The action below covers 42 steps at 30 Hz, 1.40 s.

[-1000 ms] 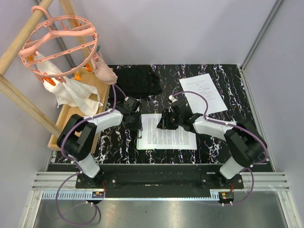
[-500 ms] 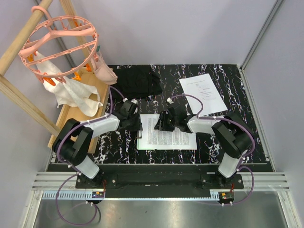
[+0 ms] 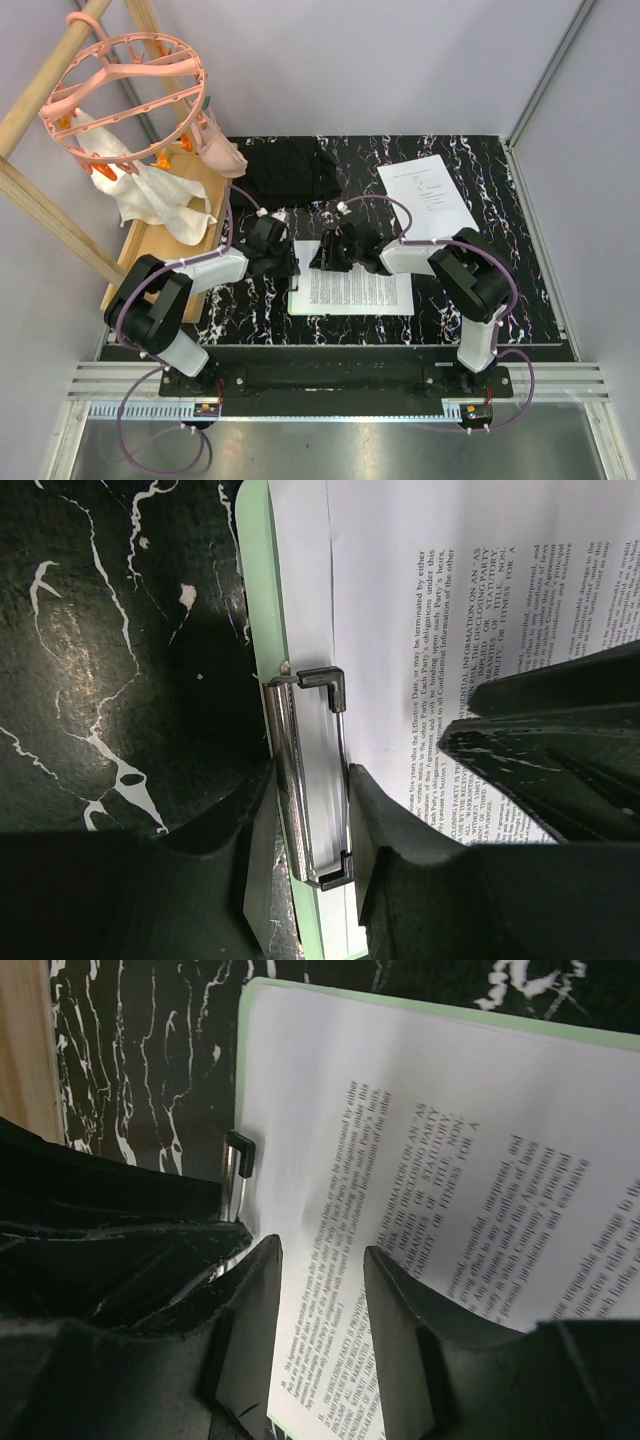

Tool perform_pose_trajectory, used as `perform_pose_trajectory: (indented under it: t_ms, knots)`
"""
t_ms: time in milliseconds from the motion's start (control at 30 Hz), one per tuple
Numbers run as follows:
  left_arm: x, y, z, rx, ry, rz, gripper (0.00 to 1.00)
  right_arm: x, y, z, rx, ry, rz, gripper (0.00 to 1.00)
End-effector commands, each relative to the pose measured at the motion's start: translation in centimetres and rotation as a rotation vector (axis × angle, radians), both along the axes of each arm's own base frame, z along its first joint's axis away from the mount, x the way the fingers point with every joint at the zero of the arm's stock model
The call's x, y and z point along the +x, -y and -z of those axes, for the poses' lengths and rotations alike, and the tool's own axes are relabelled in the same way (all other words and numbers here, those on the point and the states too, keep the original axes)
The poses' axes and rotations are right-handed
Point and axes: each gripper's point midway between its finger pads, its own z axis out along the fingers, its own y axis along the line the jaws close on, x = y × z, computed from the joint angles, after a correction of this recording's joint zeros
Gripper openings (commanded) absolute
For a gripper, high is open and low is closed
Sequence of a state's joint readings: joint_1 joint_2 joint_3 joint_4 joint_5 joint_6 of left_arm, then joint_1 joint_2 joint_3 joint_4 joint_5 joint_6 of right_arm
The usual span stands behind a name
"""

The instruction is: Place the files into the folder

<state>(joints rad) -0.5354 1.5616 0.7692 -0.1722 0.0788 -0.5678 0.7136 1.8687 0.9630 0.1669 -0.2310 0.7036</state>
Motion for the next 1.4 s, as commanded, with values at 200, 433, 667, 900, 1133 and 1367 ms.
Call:
perform_pose_trajectory:
  t_ms: [200,433,667,900,1133,1367]
  knots:
    - [-0.7,1.4,-0.2,-0.074,0.017,0.072,0.00,-2.8,-1.3,4.0,-0.032,-0.112,-0.078,0.48]
    - [-1.3,-0.3,1.6,0.046,-0.105,-0.008,0.00,-1.8,-2.9,-1.9,0.042,-0.068,-0.097,0.56]
    - [-1.0,-0.4,1.8,0.070,-0.125,-0.018,0.00,-1.6,-1.2,-7.9,0.009,-0.001,-0.067,0.79]
    - [-1.0,-0.5,1.8,0.075,-0.129,-0.019,0.00,-1.6,8.0,-10.0,-0.163,0.032,0.086,1.00]
    - [-1.1,-0.3,1.7,0.069,-0.131,-0.010,0.00,-2.7,19.7,-6.5,-0.315,-0.056,0.310,1.00]
    - [-1.3,0.1,1.5,0.047,-0.134,0.016,0.00,-2.8,22.3,-2.8,-0.401,-0.151,0.346,1.00]
